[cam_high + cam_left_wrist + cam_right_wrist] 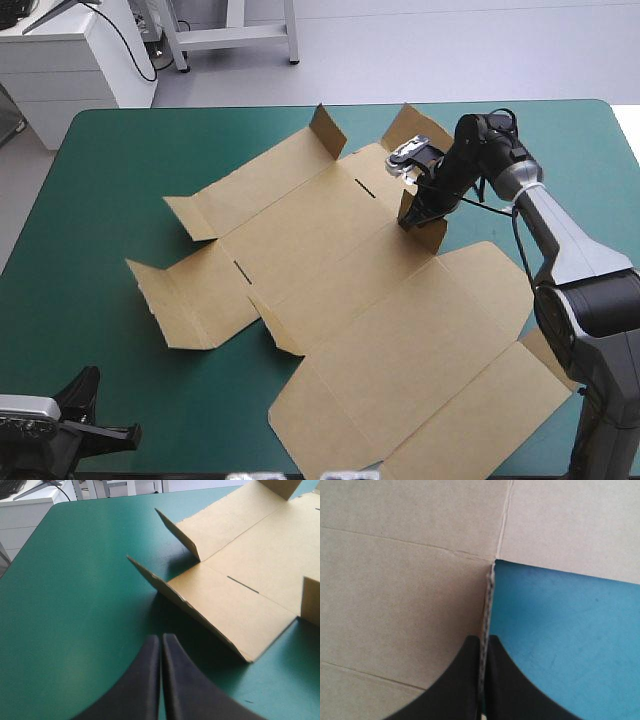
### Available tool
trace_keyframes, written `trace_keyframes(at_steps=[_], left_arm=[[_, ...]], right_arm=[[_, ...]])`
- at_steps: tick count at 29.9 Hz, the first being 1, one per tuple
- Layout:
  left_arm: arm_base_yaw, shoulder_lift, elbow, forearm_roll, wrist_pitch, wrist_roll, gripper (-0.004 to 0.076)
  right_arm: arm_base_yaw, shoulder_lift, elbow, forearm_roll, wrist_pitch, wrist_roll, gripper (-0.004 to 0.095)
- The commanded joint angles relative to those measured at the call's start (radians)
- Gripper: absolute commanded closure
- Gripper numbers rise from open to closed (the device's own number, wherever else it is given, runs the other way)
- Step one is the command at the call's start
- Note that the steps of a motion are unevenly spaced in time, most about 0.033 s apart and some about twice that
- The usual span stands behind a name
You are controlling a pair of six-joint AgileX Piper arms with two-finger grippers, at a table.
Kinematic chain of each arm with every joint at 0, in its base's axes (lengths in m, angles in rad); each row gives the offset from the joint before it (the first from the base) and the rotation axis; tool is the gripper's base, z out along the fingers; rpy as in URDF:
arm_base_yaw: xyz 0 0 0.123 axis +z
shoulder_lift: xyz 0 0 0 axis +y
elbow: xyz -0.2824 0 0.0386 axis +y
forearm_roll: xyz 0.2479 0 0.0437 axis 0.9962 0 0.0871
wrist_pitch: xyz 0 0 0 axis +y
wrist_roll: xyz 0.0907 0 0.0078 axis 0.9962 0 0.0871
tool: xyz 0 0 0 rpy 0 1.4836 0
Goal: Fold the box
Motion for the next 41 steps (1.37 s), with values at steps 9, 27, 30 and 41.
trace_keyframes(at_steps=[9, 27, 30, 41], left_arm=[[-0.003, -0.007, -0.020, -0.011, -0.072, -0.008, 0.0731], [-0.003, -0.007, -0.020, -0.011, -0.072, -0.008, 0.0731], [-0.003, -0.007, -0.020, -0.011, -0.072, -0.008, 0.0731], [-0.003, -0.007, -0.020, -0.011, -0.072, -0.008, 0.0731]], right_arm=[[0.195, -0.056, -0.066, -0.078, -0.022, -0.137, 0.0929], [0.269, -0.054, -0.136, -0.130, -0.151, -0.365, 0.0929], [0.269, -0.046, -0.136, -0.088, -0.153, -0.404, 0.0929], [0.269, 0.034, -0.138, -0.073, -0.155, -0.405, 0.0929]])
